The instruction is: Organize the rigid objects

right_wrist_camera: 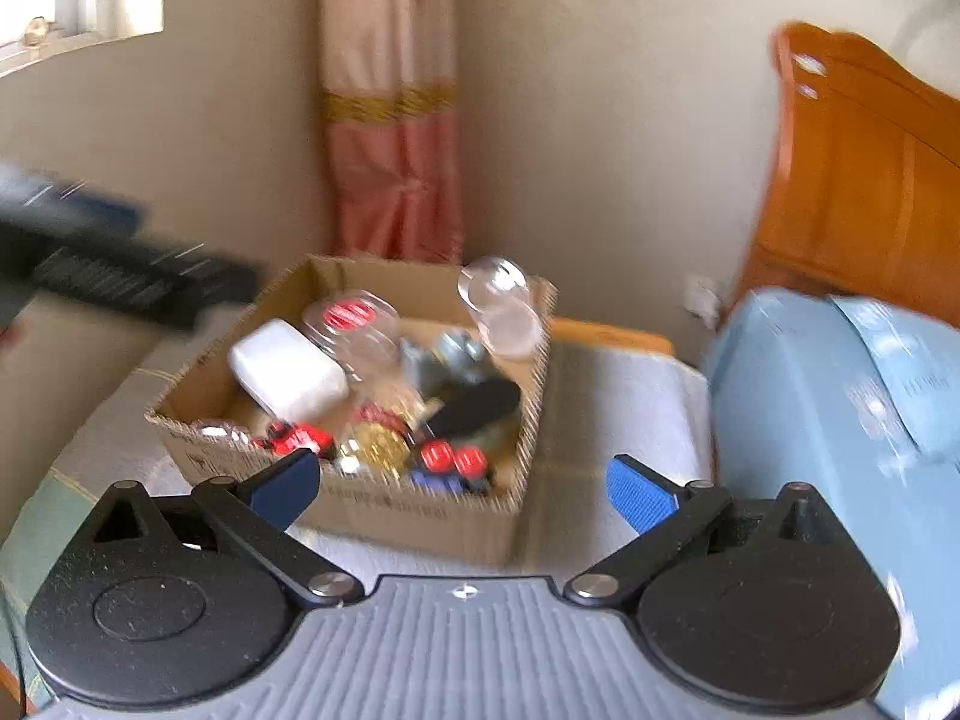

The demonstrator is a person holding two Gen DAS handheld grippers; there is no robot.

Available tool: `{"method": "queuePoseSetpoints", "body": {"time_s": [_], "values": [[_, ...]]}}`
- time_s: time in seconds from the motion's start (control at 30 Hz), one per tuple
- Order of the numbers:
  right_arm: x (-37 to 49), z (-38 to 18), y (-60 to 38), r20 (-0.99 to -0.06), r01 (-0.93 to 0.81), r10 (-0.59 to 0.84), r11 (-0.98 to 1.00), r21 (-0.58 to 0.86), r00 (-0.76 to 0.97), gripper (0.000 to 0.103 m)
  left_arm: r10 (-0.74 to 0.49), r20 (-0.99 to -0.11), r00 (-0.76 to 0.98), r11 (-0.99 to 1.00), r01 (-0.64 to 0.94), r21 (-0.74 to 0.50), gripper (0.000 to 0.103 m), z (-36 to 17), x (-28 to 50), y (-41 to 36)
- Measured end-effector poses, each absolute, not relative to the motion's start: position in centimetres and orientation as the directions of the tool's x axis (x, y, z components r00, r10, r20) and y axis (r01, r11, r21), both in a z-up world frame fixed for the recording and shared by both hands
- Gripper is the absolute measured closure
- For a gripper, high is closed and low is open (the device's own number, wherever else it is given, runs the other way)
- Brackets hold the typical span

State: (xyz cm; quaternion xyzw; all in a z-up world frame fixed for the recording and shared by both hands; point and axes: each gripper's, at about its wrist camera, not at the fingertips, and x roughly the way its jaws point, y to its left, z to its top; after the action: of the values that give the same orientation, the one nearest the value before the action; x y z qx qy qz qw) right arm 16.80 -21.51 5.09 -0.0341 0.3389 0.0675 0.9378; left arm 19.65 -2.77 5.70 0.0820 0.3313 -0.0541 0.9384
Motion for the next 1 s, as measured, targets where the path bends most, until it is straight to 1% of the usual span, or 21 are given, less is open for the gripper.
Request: {"method": "queuePoseSetpoints", "body": {"time_s": [0.13, 0.23, 0.3, 0.5, 0.7, 1.0], "values": [[15.2, 4.3, -21.6, -0.675, -0.046, 0.035, 0.999, 0.001, 0.737, 0.000, -0.022, -0.683, 0.730, 0.994, 0.086, 0.060, 0.001, 3.5, 16.6, -1.6], [13.8, 4.0, -21.2, -0.689, -0.004, -0.004, 1.000, -0.010, 0.725, 0.000, -0.009, -0.692, 0.722, 0.999, 0.041, 0.030, 0.001, 2.8, 14.8, -1.2], [13.0, 3.9, -20.9, -0.691, -0.004, -0.002, 1.000, -0.007, 0.723, 0.000, -0.028, -0.696, 0.718, 0.999, 0.051, 0.013, 0.001, 2.8, 14.1, -1.0], [11.7, 4.5, -20.1, -0.677, -0.011, 0.004, 1.000, -0.006, 0.736, 0.000, 0.000, -0.680, 0.733, 0.997, 0.053, 0.058, 0.001, 3.1, 13.0, -1.3], [11.5, 4.5, -19.8, -0.677, -0.009, -0.003, 1.000, -0.015, 0.736, 0.000, 0.017, -0.685, 0.728, 0.998, 0.034, 0.061, 0.001, 2.8, 12.7, -1.1], [11.4, 4.8, -19.8, -0.668, -0.001, -0.011, 1.000, -0.018, 0.744, 0.000, 0.009, -0.687, 0.726, 0.998, 0.038, 0.054, 0.001, 2.8, 12.5, -1.2]]}}
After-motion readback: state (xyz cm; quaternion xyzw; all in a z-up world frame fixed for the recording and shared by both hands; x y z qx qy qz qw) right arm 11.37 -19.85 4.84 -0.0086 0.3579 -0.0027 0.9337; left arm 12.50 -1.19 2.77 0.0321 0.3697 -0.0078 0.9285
